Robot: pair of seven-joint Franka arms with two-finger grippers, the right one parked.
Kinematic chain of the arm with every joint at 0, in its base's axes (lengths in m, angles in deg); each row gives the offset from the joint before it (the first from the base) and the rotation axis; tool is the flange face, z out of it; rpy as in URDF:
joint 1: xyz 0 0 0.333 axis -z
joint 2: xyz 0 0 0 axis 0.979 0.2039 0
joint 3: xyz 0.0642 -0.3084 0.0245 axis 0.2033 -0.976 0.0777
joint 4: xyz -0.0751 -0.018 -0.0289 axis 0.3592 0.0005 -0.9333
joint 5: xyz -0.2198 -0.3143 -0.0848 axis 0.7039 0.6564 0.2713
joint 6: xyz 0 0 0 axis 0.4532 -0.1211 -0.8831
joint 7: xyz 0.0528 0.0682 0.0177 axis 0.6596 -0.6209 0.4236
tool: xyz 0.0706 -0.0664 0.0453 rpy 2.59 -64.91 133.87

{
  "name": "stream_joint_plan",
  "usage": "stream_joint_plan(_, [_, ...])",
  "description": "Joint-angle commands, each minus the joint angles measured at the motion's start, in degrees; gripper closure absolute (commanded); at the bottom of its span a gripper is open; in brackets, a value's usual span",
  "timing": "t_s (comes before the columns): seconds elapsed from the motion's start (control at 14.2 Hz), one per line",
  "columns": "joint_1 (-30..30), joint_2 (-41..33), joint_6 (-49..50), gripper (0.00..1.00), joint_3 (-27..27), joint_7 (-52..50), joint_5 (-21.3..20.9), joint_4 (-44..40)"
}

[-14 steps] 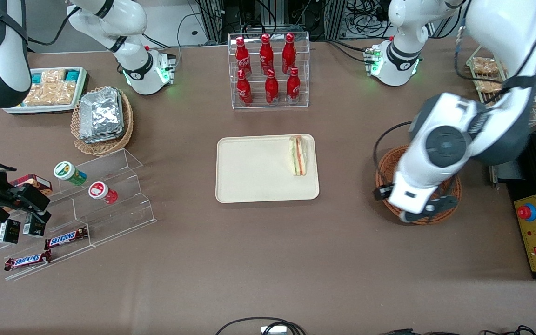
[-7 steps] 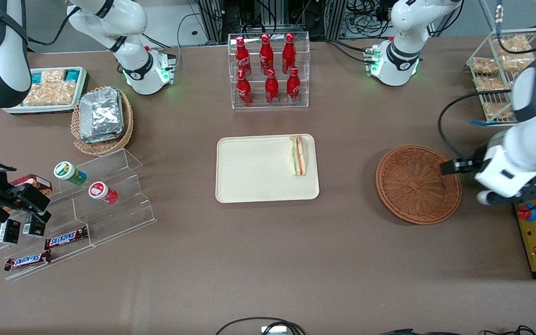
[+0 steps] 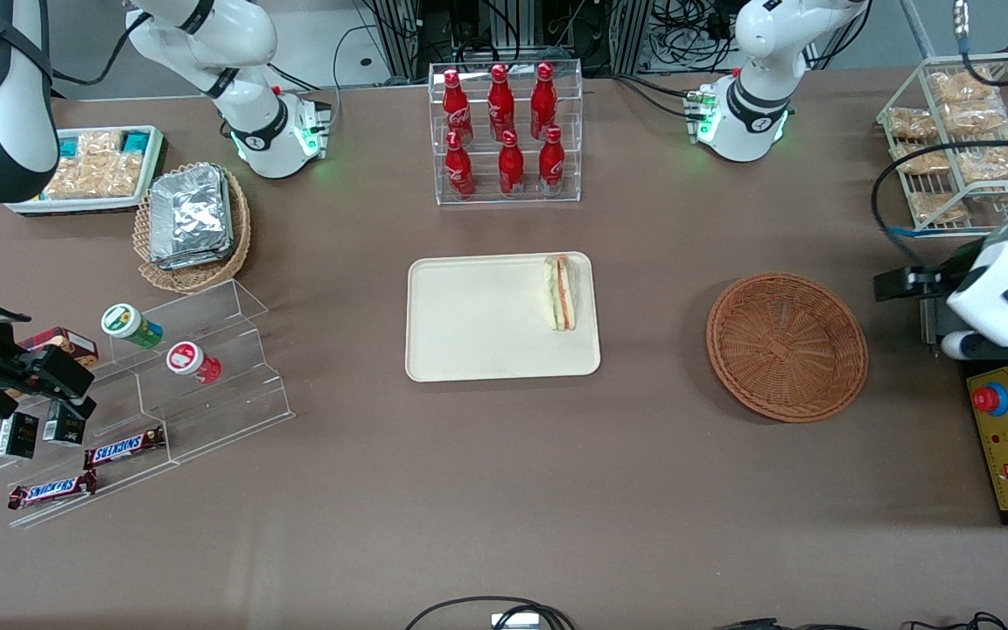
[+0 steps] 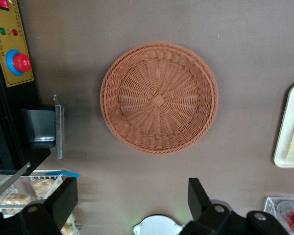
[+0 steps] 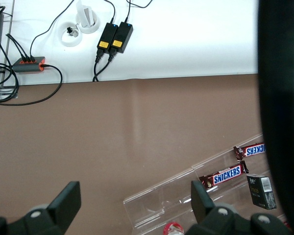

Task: Place sandwich from basket to tray

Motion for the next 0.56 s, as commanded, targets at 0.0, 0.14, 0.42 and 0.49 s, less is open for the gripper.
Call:
stream_joint_plan(0.0, [8.0, -4.9, 1.5, 0.01, 10.7, 5.4, 2.5, 0.5])
stream_joint_plan(0.14, [12.8, -6.7, 1.5, 0.01, 15.9, 8.0, 2.8, 0.7])
stream_joint_plan(0.42, [18.9, -9.3, 1.5, 0.0, 20.8, 10.2, 4.7, 1.3])
stream_joint_plan(0.49, [19.1, -9.6, 1.4, 0.0, 20.8, 10.2, 4.9, 1.4])
